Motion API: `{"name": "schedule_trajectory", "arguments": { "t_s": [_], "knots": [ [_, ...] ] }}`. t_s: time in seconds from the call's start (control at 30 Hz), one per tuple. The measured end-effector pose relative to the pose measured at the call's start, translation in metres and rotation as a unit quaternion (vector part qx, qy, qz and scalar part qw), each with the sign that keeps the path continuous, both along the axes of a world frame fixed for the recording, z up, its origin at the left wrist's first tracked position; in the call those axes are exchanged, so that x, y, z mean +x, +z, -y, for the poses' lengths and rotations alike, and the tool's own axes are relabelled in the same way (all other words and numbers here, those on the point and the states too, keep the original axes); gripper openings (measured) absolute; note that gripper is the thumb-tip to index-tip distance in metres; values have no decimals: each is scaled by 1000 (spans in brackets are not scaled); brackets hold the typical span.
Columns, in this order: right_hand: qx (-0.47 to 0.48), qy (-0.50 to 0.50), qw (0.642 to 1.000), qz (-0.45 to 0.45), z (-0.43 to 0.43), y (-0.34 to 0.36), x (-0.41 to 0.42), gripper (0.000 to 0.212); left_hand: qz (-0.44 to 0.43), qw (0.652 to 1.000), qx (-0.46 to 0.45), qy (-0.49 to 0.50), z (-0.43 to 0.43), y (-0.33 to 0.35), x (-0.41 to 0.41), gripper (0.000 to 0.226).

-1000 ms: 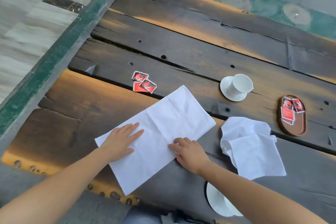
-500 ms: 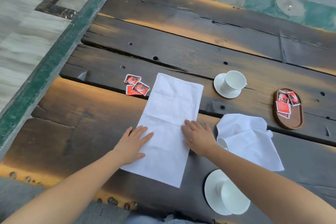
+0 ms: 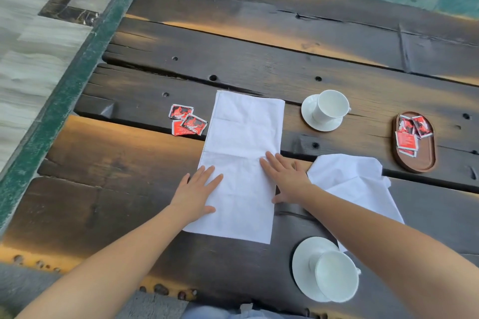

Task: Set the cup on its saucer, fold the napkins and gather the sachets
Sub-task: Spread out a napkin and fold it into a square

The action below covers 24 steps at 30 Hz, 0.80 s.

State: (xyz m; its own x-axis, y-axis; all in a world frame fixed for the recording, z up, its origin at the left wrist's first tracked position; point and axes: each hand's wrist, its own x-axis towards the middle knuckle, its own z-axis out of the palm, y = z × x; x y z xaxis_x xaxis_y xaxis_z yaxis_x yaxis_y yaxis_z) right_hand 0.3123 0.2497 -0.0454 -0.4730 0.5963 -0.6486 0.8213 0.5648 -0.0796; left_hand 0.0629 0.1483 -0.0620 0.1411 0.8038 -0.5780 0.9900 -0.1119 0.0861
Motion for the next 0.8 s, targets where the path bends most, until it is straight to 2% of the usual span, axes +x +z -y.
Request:
{"name": "schedule_trajectory", "arguments": {
  "t_s": [0.33, 0.47, 0.57, 0.7, 0.8],
  "knots": [
    [-1, -6, 1000, 1, -1, -1, -1, 114, -1, 1000, 3, 5, -1, 4, 4, 84],
    [-5, -15, 1000, 3, 2, 4, -8, 108, -12, 1000, 4, -2, 1, 6, 7, 83],
    [6, -12, 999, -30, 9, 9, -11, 89, -1, 999, 26, -21, 6, 6, 10, 79],
    [-22, 19, 991, -132, 28, 16, -13, 44, 55, 995, 58, -61, 16, 6, 16, 66],
    [-62, 47, 989, -124, 48, 16, -14, 19, 63, 994, 51, -69, 22, 6, 17, 61]
  ]
}}
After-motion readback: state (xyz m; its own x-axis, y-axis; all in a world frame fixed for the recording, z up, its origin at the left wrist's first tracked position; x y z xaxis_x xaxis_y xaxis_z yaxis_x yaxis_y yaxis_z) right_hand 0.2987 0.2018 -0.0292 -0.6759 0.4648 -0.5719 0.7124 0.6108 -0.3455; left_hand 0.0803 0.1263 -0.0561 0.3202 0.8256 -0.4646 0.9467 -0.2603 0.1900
